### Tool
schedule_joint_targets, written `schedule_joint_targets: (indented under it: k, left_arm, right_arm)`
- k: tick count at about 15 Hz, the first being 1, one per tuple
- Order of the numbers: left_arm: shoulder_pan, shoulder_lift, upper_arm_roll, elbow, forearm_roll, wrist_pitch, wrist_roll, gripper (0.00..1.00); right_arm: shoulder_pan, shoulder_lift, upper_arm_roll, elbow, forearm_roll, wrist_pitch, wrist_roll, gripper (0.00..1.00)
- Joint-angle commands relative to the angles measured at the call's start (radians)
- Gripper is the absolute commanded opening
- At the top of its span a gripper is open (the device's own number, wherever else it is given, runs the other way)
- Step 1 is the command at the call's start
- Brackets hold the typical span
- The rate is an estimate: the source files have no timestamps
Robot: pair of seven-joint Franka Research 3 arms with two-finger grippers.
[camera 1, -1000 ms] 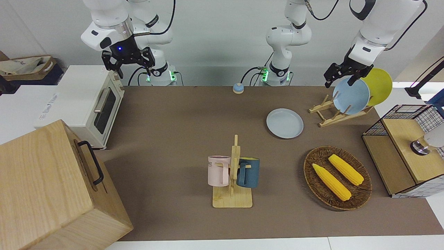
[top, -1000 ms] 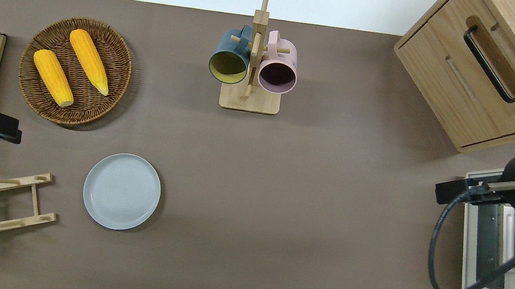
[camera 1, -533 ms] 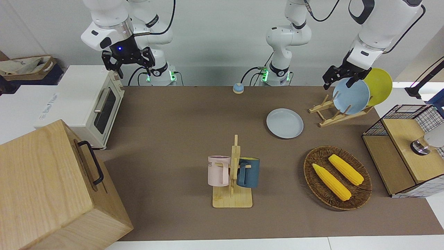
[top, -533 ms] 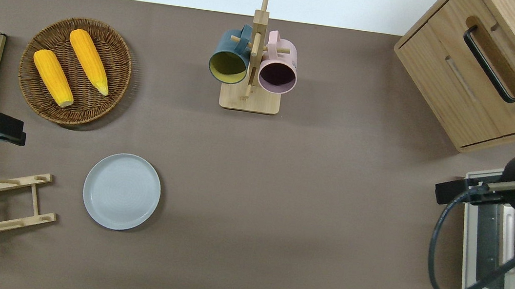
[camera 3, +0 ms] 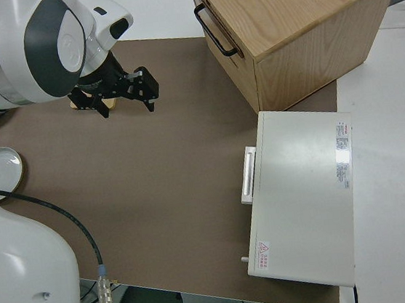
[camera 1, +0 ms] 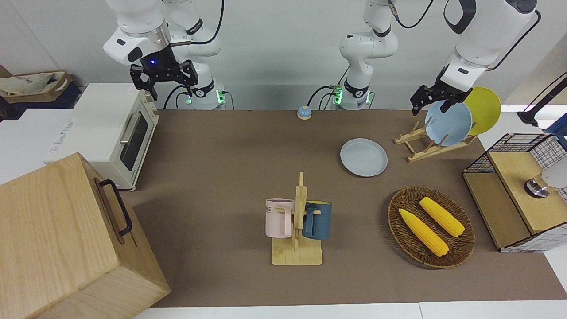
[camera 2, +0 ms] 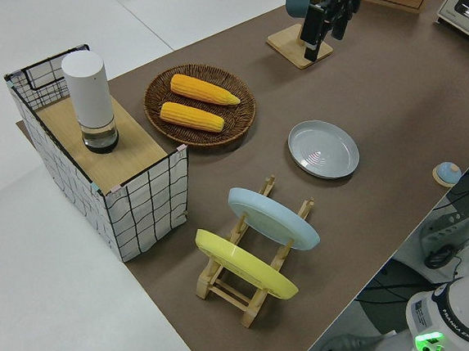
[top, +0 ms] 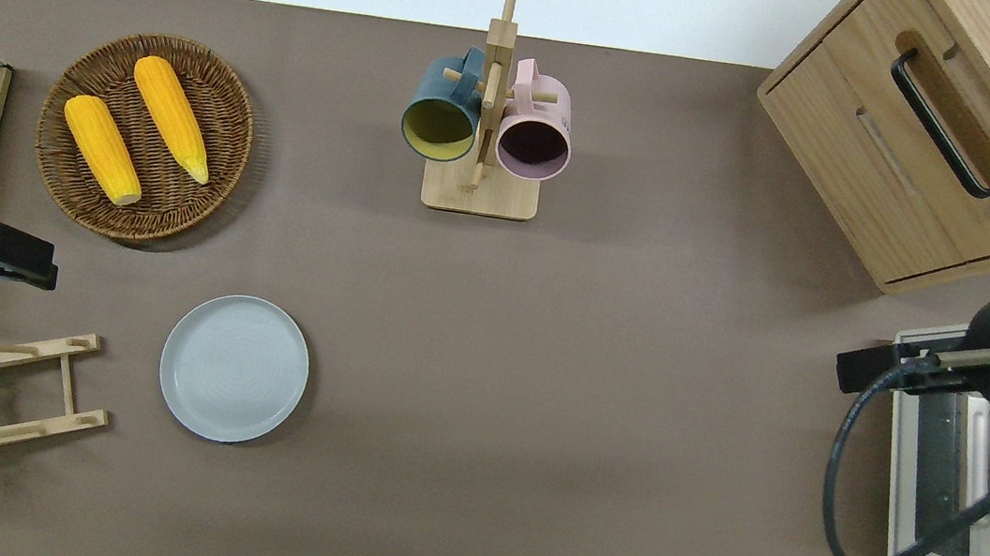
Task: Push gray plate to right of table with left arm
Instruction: 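Move the left gripper forward to the edge of the light gray plate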
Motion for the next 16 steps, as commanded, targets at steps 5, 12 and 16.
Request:
schedule_joint_targets:
  k: [5, 12, 16]
  left_arm:
    - [-0.001, -0.143, 0.019, -0.324, -0.014, 0.198, 0.011, 1.0]
    - [-0.001, -0.187, 0.017, -0.575, -0.015, 0.44, 0.01, 1.0]
    - [-0.001, -0.22, 0.017, -0.738, -0.017, 0.632, 0.013, 1.0]
  right_arm:
    - [-0.02, -0.003, 0.015, 0.009, 0.004, -0.016, 0.013, 0.983]
    - [-0.02, -0.003, 0.017, 0.009, 0.004, -0.016, 0.013, 0.983]
    - [-0.02, -0.003, 0.017, 0.009, 0.006, -0.016, 0.013, 0.983]
